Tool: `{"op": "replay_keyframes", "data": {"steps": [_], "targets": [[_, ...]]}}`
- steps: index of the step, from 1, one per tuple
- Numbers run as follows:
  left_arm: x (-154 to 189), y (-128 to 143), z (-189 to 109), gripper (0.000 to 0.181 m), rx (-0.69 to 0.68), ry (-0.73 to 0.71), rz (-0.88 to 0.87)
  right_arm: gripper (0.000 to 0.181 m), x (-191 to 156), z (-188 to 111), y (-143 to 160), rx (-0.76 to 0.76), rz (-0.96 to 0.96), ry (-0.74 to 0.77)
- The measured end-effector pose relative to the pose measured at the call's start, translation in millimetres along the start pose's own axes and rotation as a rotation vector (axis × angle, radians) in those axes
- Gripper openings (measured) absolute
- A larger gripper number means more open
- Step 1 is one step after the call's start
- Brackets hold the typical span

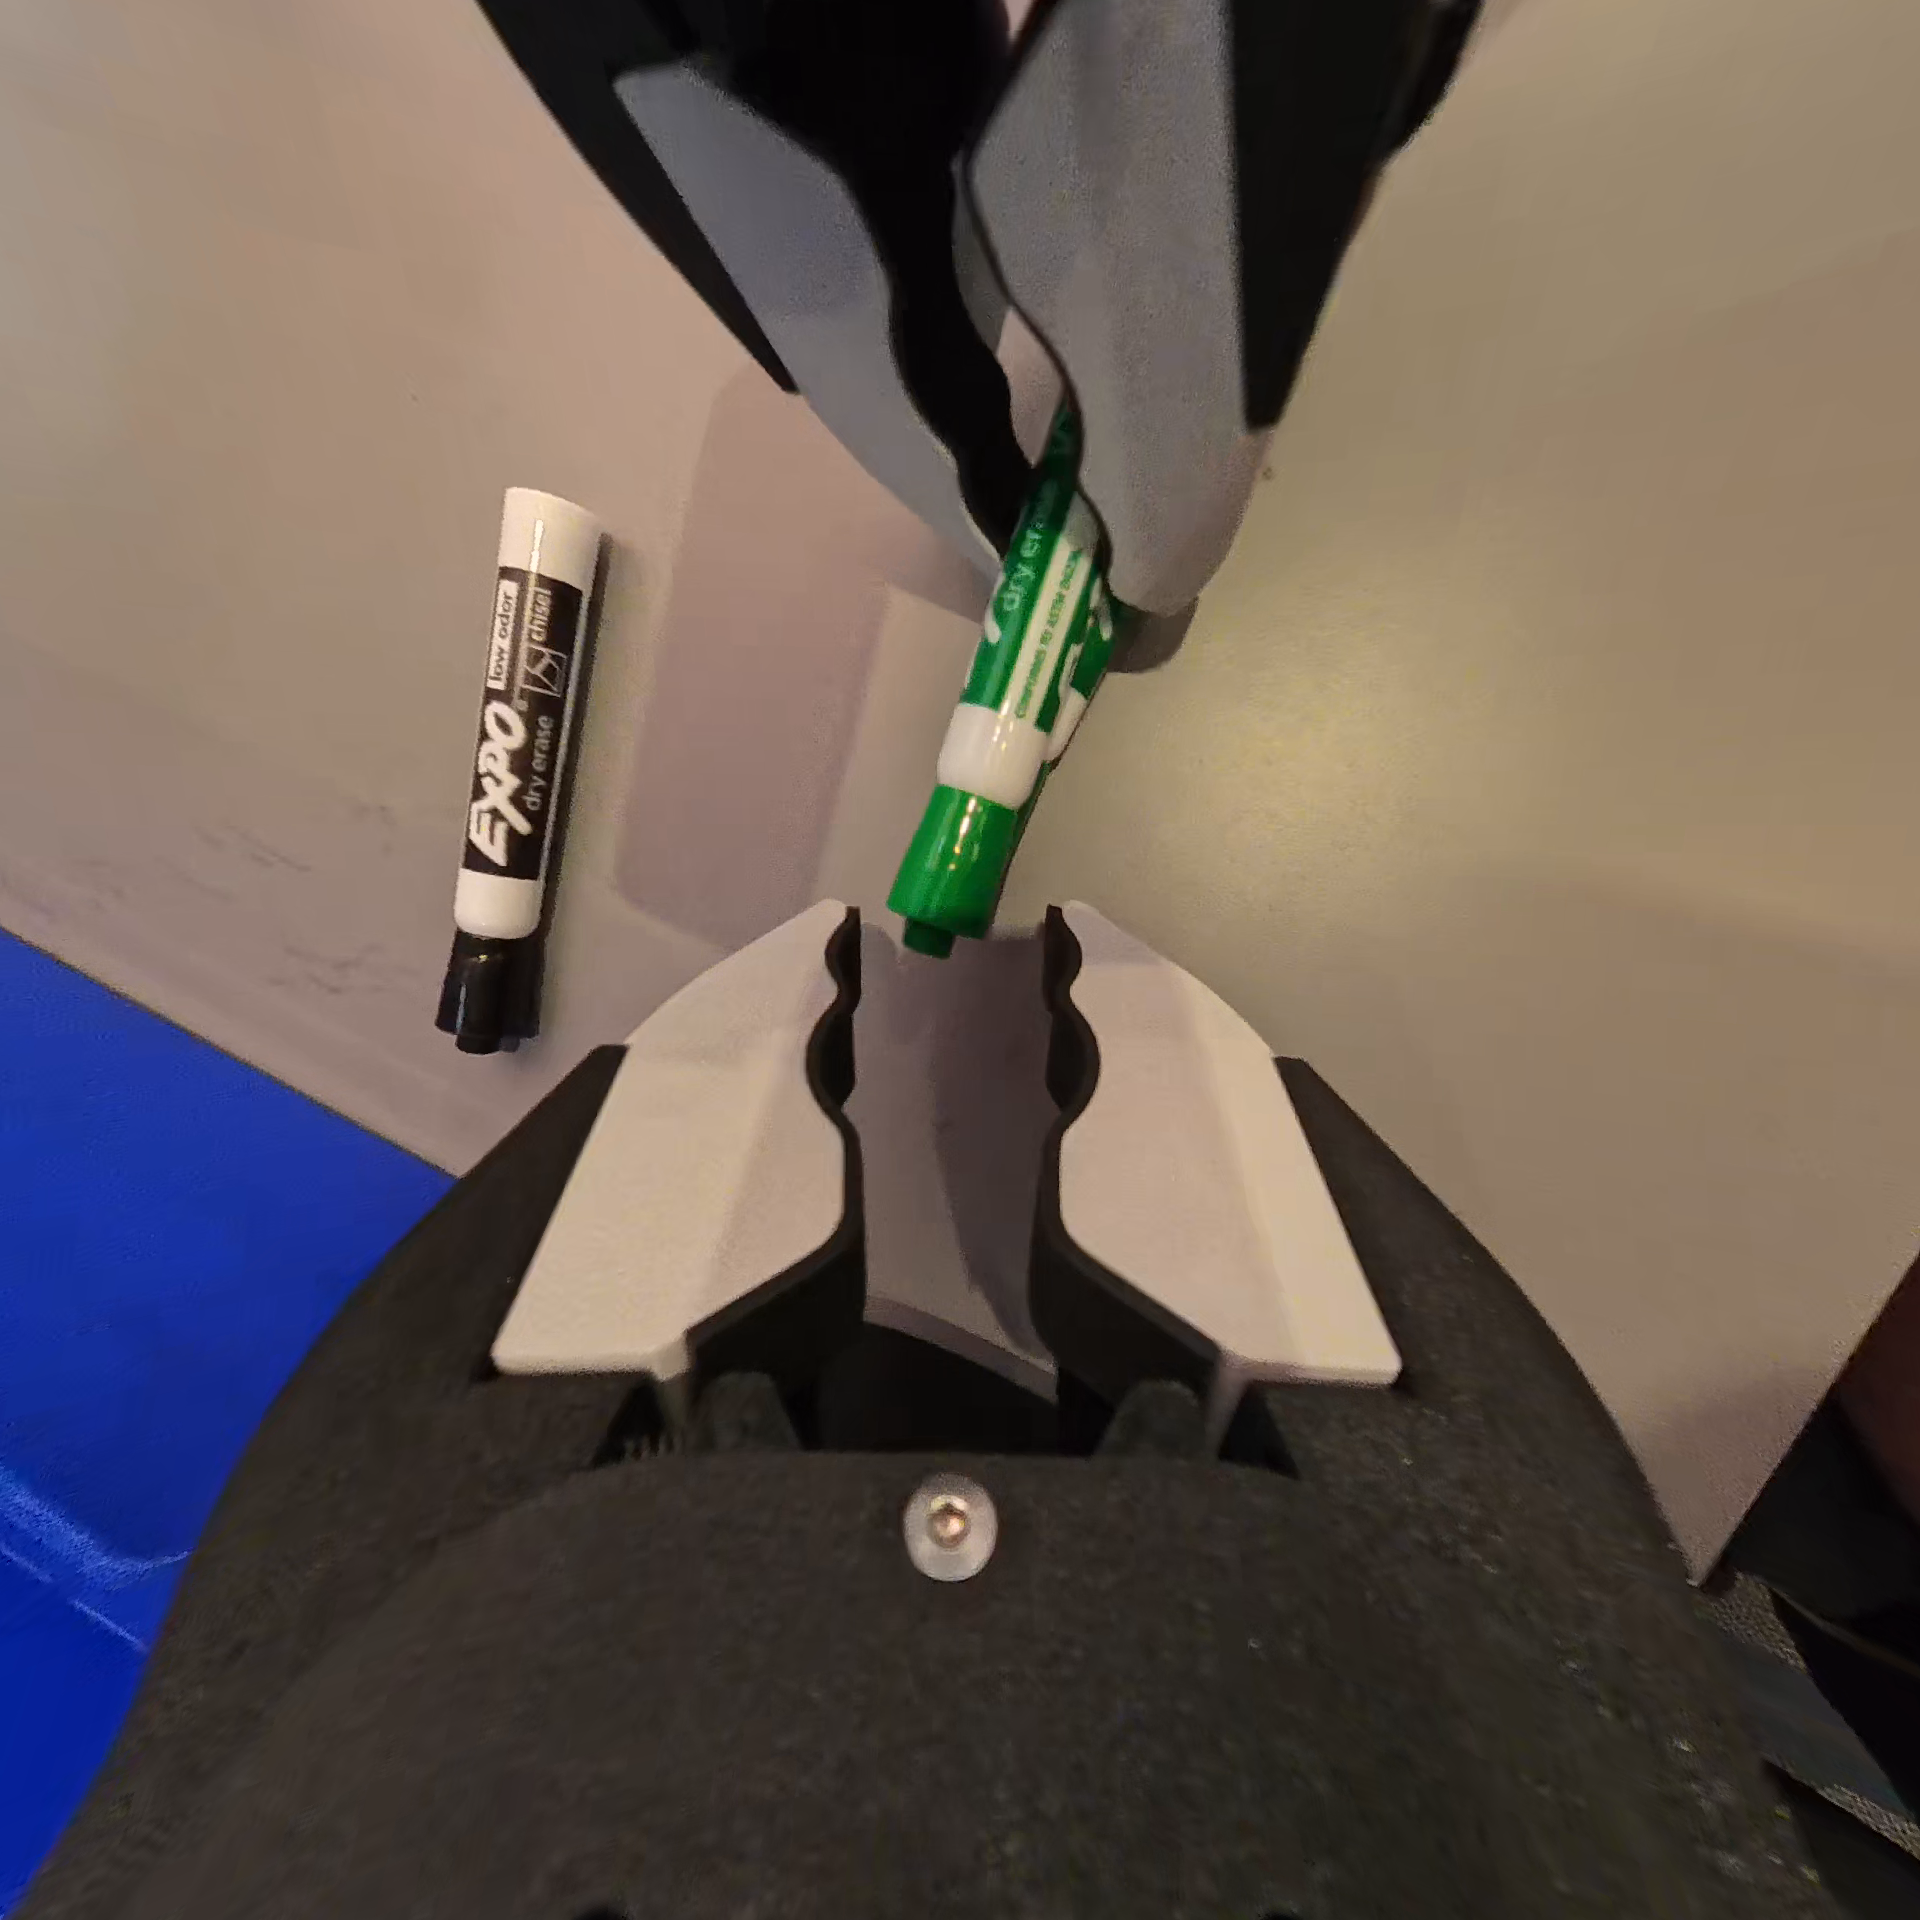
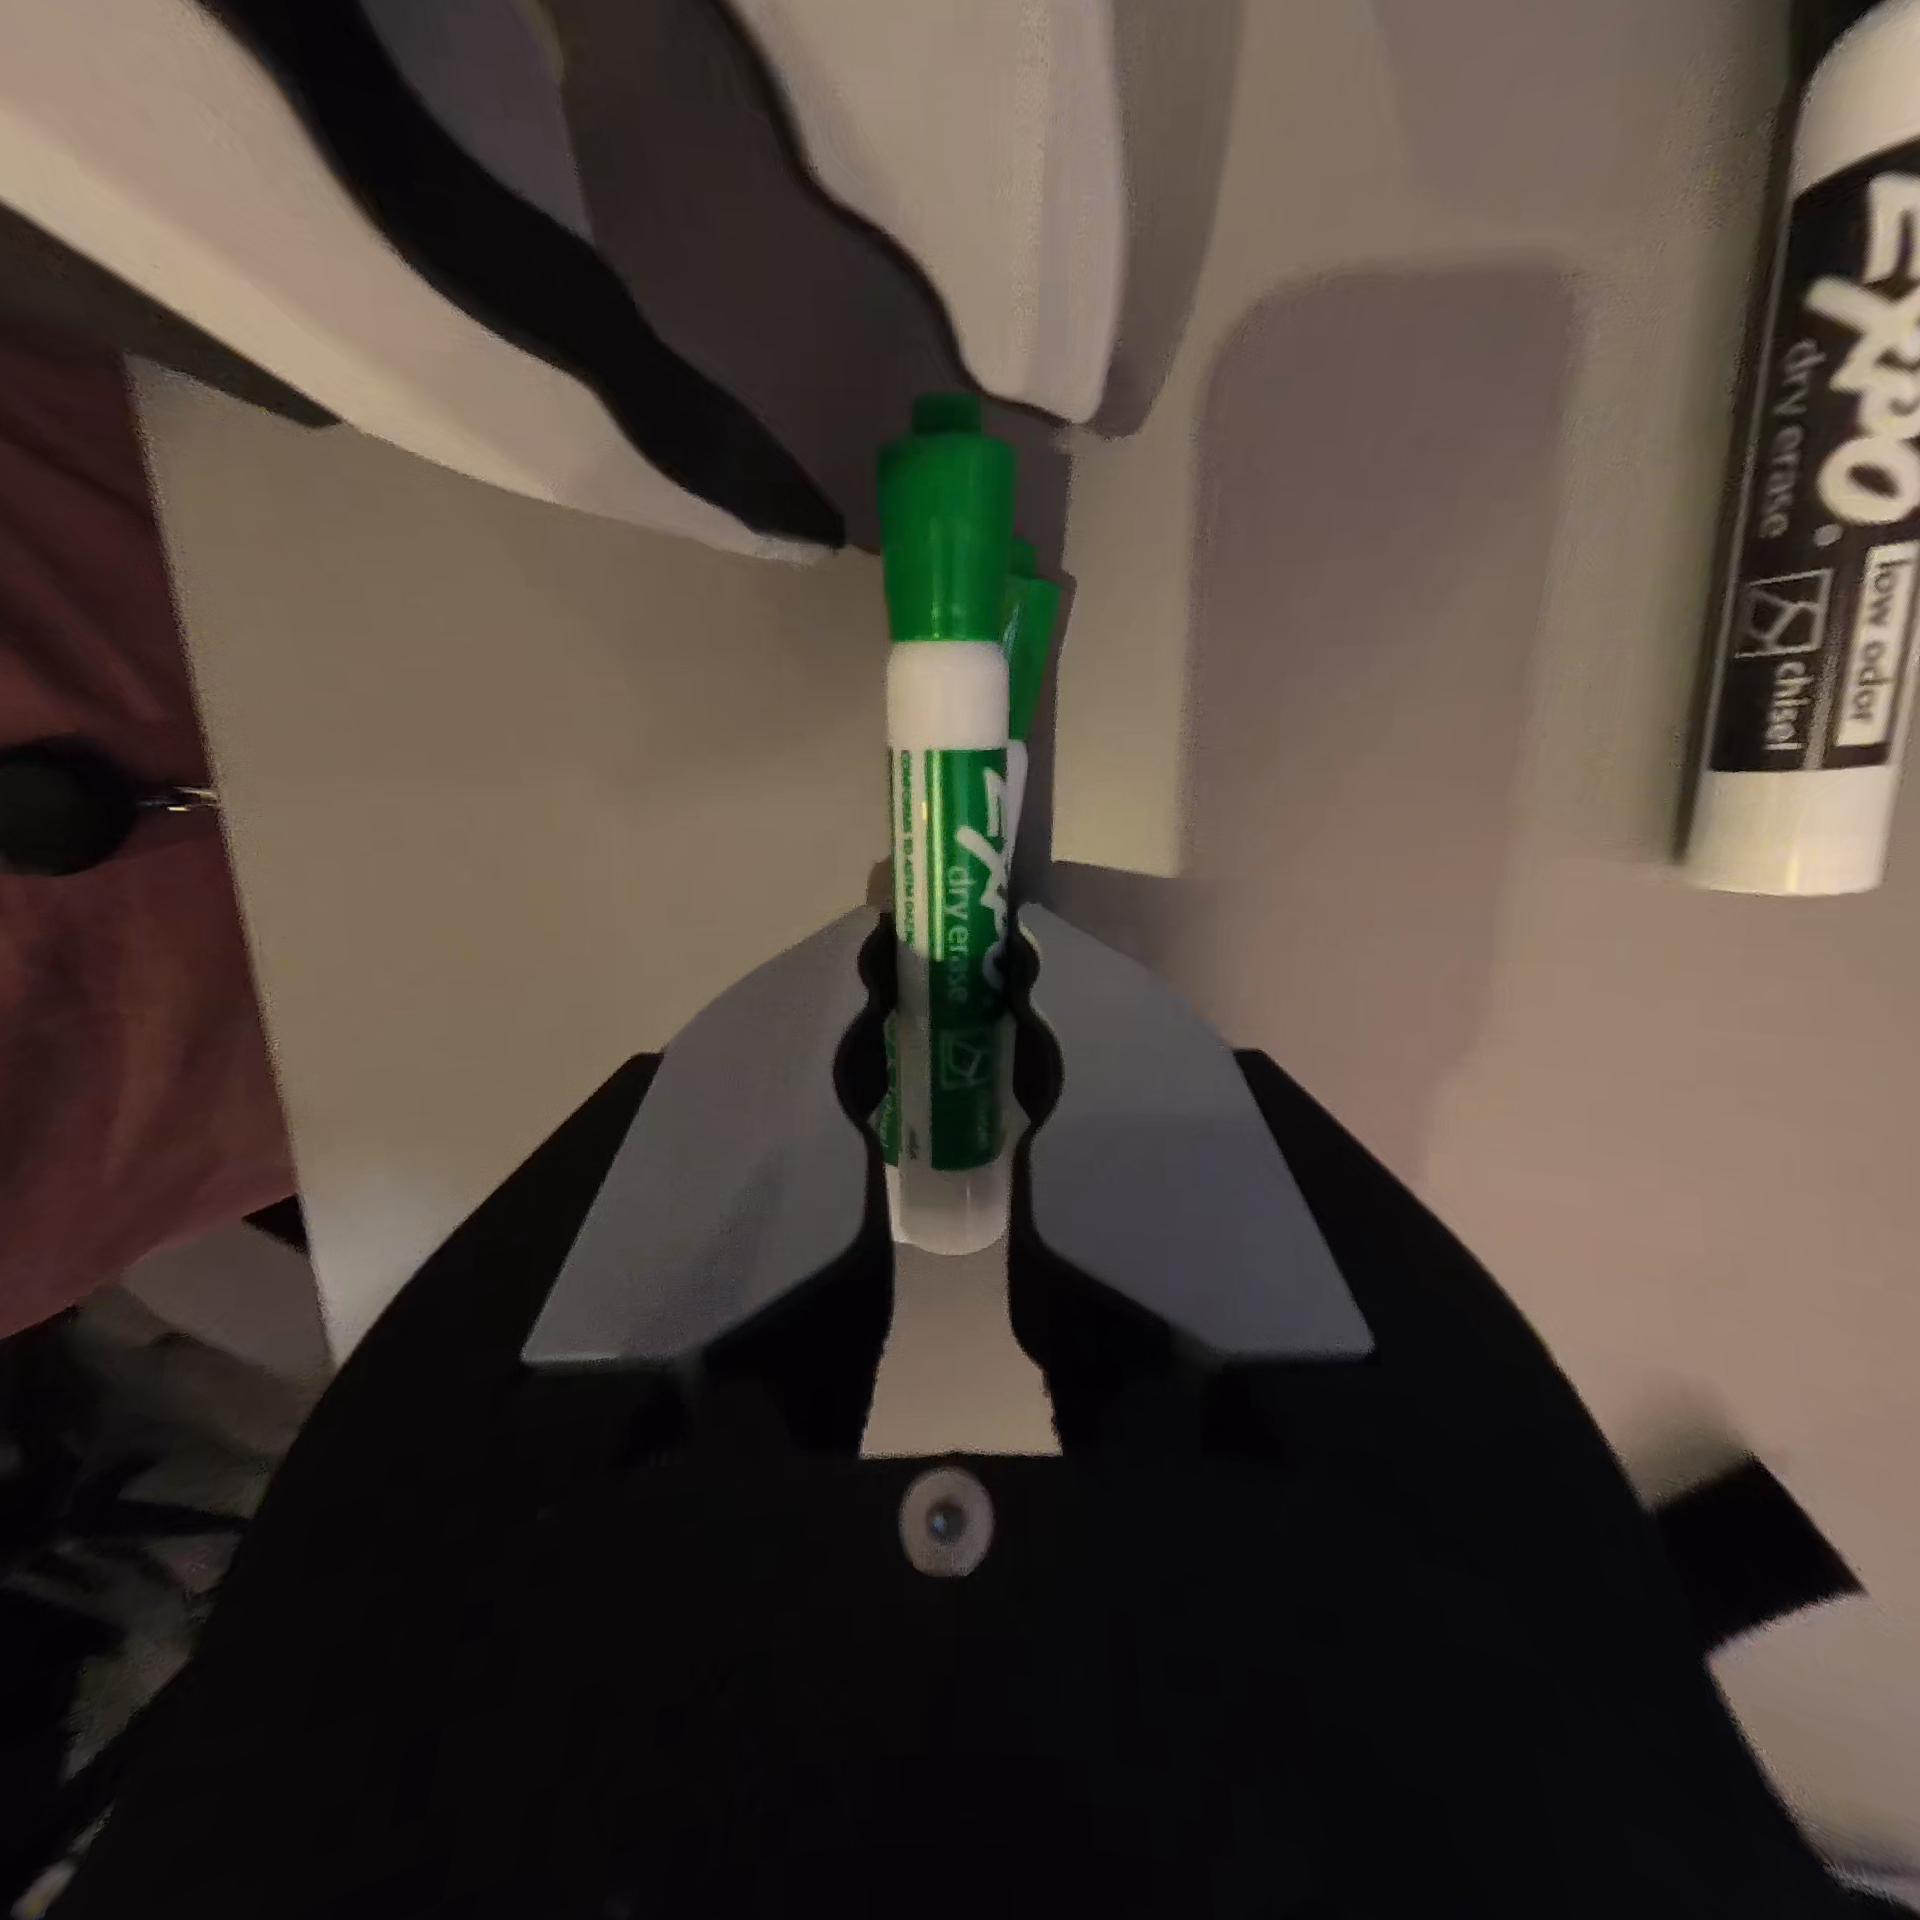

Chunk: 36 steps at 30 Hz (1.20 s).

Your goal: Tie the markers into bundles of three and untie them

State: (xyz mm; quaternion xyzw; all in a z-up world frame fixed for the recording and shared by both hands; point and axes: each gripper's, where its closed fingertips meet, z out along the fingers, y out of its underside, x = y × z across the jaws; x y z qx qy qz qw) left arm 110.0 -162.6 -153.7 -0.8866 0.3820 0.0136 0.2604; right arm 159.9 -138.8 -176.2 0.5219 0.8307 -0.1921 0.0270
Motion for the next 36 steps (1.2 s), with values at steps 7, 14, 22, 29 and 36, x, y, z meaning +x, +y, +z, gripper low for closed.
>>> {"op": "replay_keyframes", "data": {"steps": [7,14,22,29,36], "targets": [[1.8,2.3,3.1,0.024,0.020,0.033,-0.042,0.020,2.8,0.7,2.9,0.004,-0.075,0.155],[2.0,-2.5,8.0,0.020,0.045,0.045,-0.056,0.021,2.7,-0.3,2.6,0.105,-0.057,0.118],[7.2,-11.5,12.2,0.020,0.071,0.080,-0.039,0.021,2.4,-0.5,2.5,0.134,-0.066,0.104],[7.2,-14.3,13.9,0.020,0.074,0.083,-0.038,0.020,2.3,-0.7,2.3,0.161,-0.057,0.094],[4.5,-12.8,15.3,0.025,0.046,0.064,-0.023,0.021,2.0,-0.6,2.6,0.165,-0.053,0.095]]}}
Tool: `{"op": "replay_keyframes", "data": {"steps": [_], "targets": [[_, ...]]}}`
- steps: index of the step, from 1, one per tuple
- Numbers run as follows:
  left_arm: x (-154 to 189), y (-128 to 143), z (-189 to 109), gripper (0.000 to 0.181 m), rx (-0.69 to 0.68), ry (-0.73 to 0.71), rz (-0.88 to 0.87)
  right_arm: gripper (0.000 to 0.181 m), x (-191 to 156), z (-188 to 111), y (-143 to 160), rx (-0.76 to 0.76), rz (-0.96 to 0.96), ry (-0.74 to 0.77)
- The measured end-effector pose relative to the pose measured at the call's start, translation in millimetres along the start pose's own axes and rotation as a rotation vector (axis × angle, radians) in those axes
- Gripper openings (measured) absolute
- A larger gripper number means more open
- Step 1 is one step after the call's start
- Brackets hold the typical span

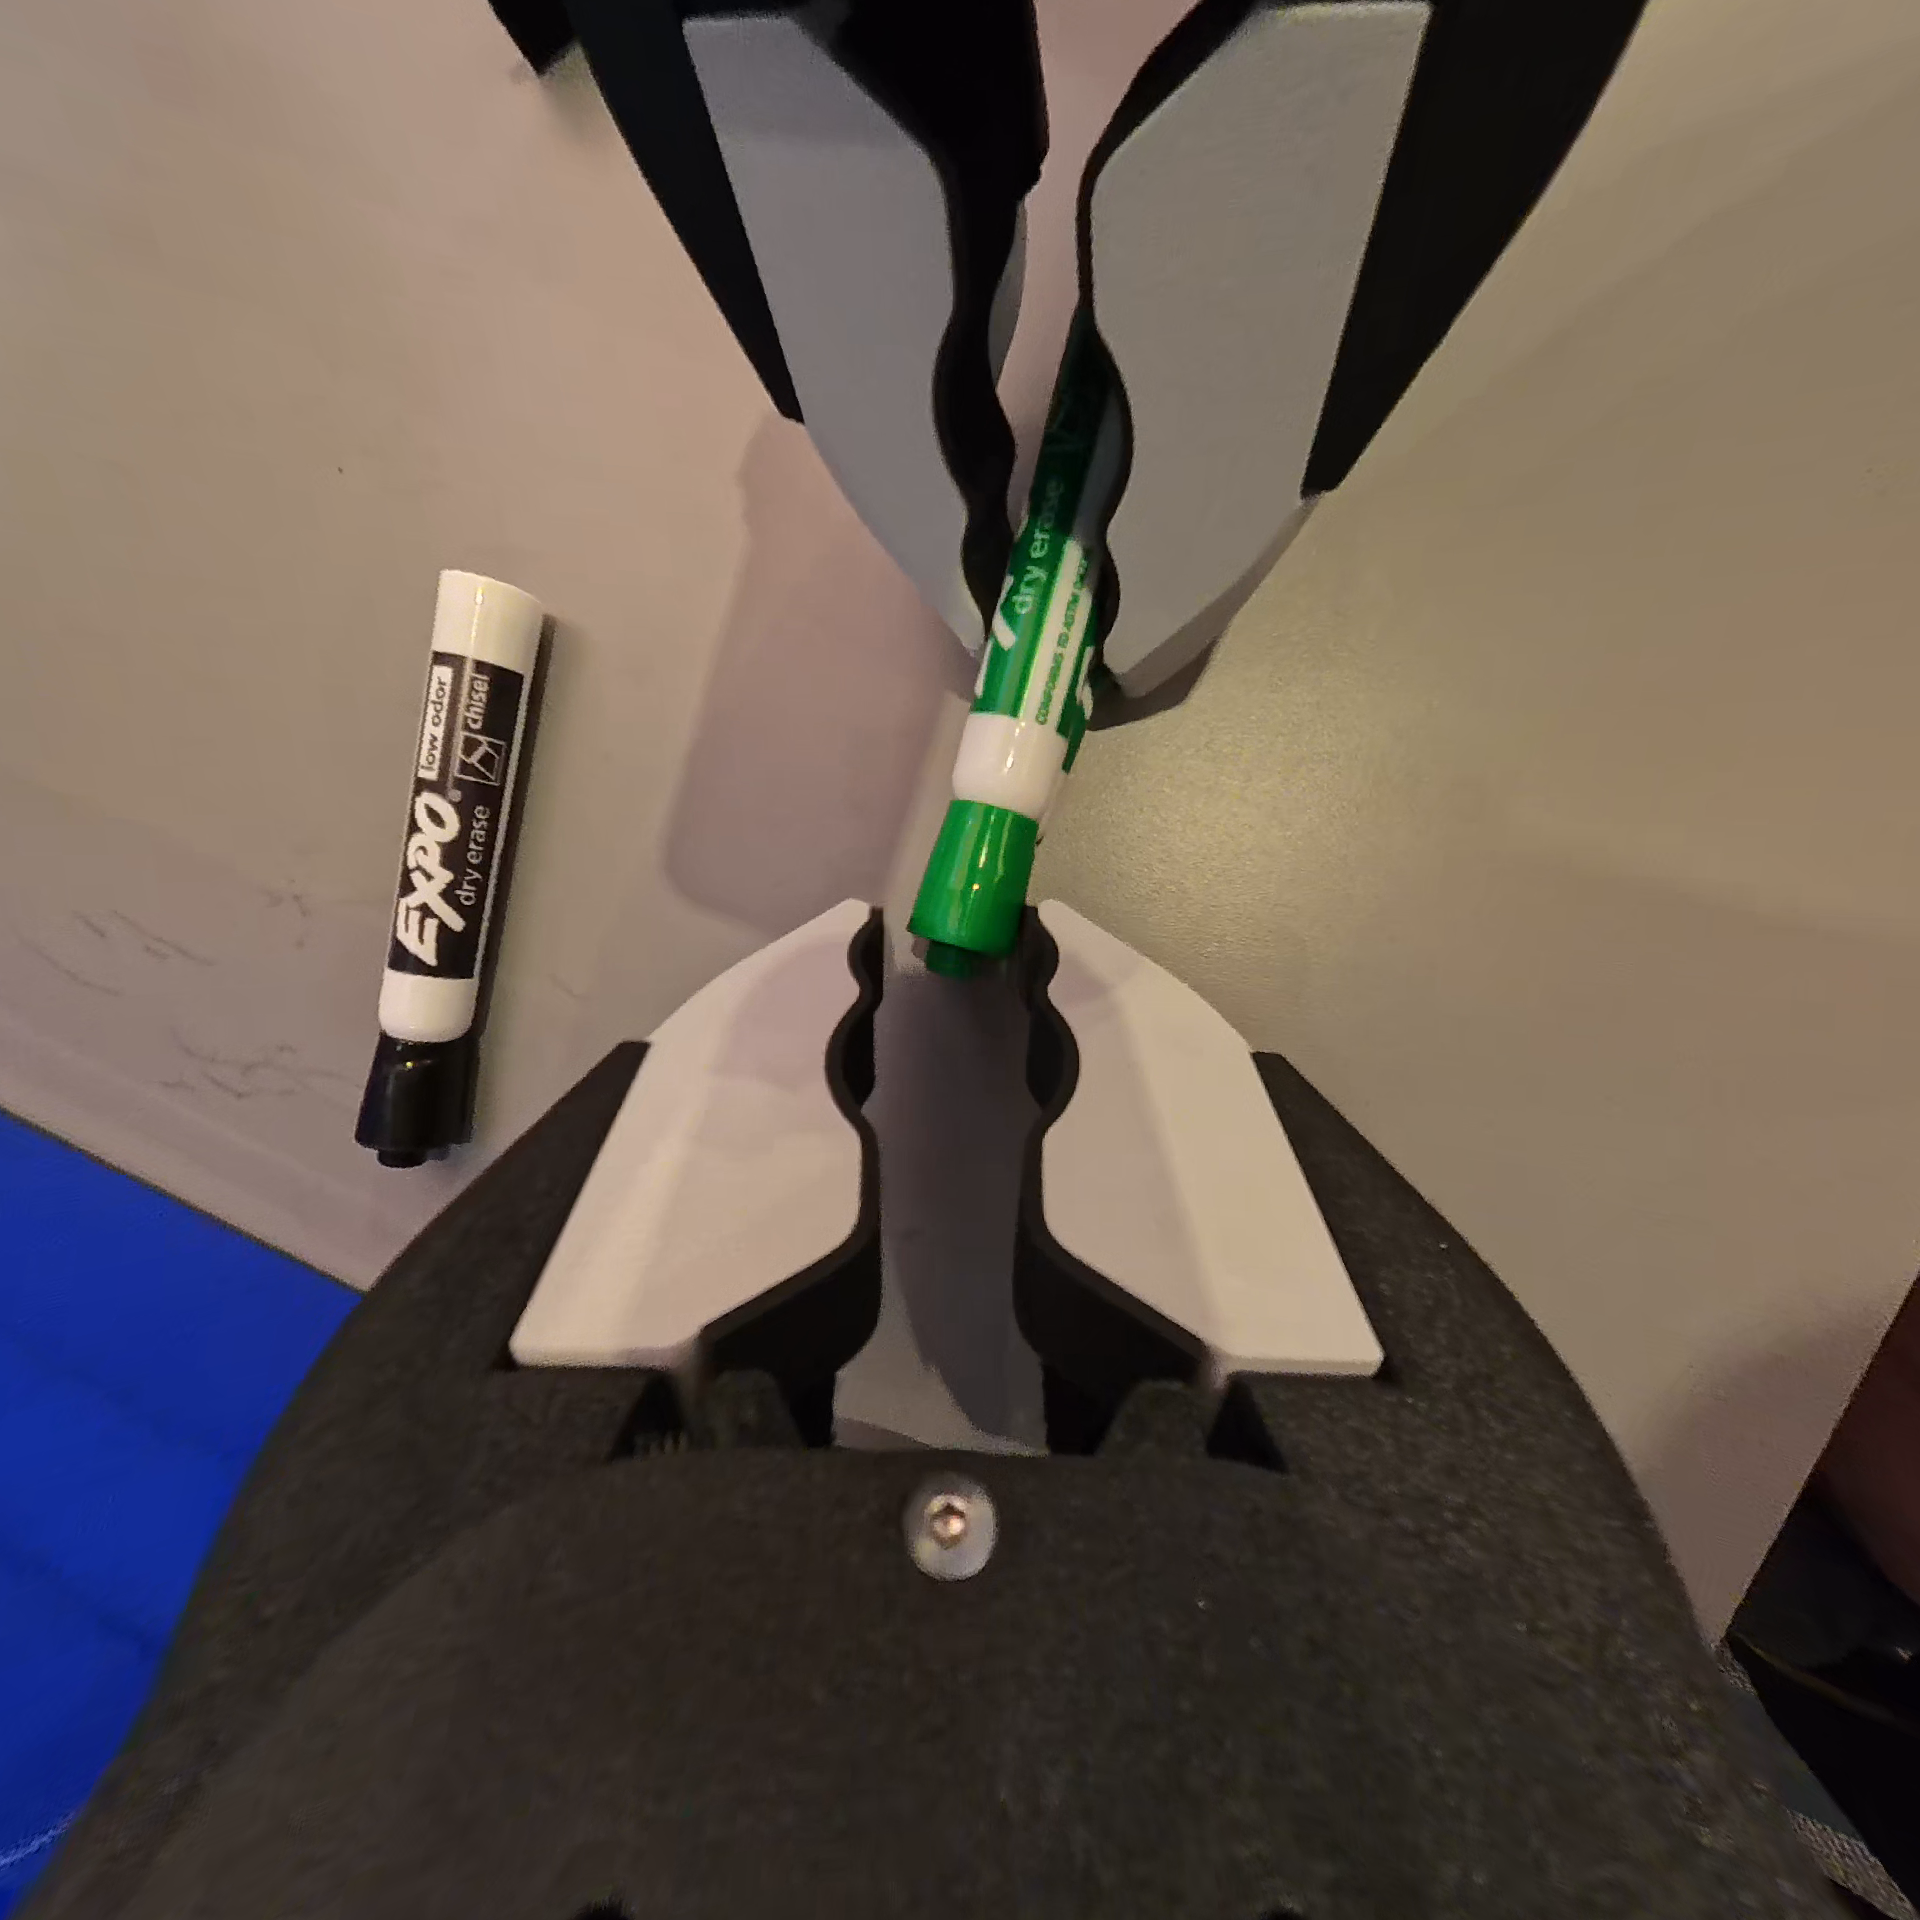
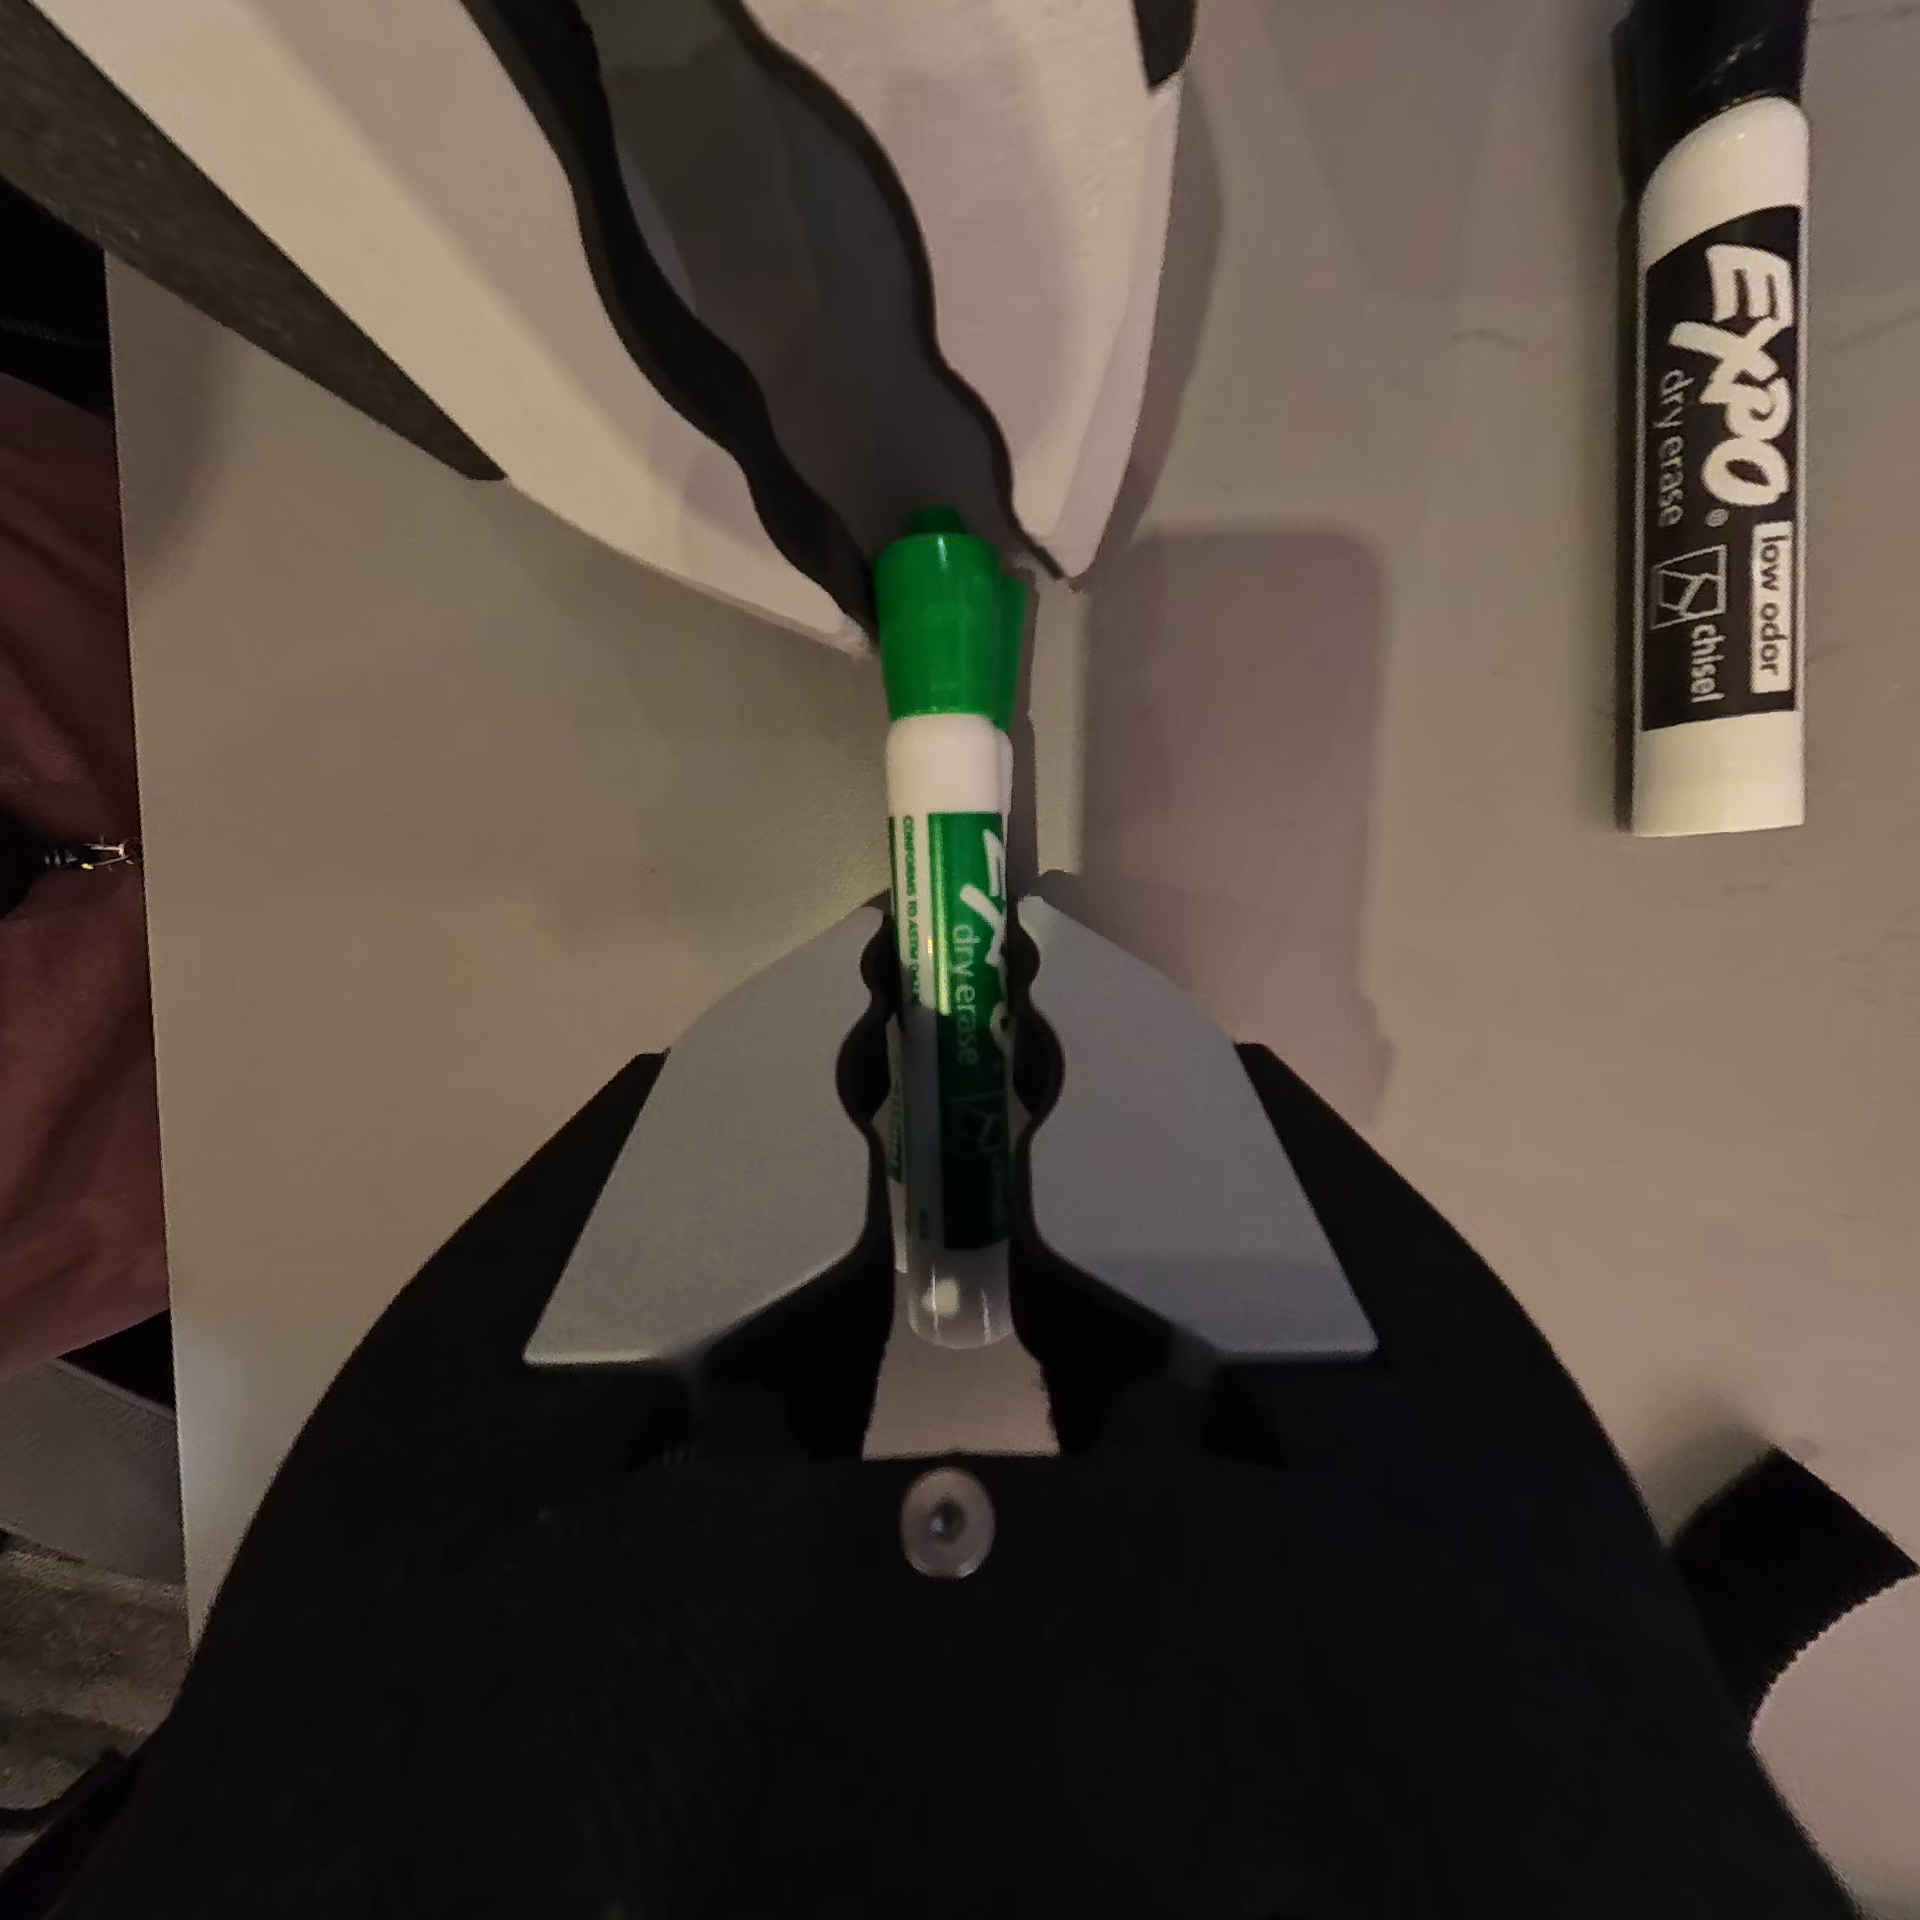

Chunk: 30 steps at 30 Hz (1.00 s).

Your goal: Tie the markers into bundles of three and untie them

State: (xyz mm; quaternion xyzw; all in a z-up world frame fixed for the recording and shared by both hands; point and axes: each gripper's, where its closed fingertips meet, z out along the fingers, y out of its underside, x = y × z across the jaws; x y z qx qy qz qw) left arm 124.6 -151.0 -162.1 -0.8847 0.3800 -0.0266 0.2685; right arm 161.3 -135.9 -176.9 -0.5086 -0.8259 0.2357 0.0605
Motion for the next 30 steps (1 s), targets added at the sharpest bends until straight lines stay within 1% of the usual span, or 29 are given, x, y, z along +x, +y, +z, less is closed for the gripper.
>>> {"op": "replay_keyframes", "data": {"steps": [8,13,18,23,25,27,30], "targets": [[-0.1,1.1,2.8,0.029,-0.015,-0.005,0.004,0.021,-0.2,0.3,0.1,-0.013,0.015,0.012],[-5.3,-0.7,-10.3,0.046,0.018,-0.033,0.010,0.020,-0.2,0.0,-1.2,-0.001,0.076,-0.013],[-16.6,-6.6,-30.6,0.057,0.076,-0.136,0.107,0.019,0.3,-1.4,-3.7,0.008,0.218,-0.149],[-15.0,-11.8,-35.9,0.067,0.145,-0.122,0.107,0.019,1.3,-5.2,-9.3,0.029,0.353,-0.284],[-16.3,-16.8,-39.0,0.066,0.194,-0.141,0.131,0.020,-2.4,-10.9,-14.9,0.054,0.421,-0.373],[-14.8,-23.9,-41.9,0.073,0.234,-0.136,0.148,0.020,-5.6,-19.5,-20.8,0.076,0.492,-0.464],[-21.2,-40.1,-49.0,0.080,0.298,-0.193,0.213,0.020,-9.6,-36.5,-32.0,0.119,0.599,-0.607]]}}
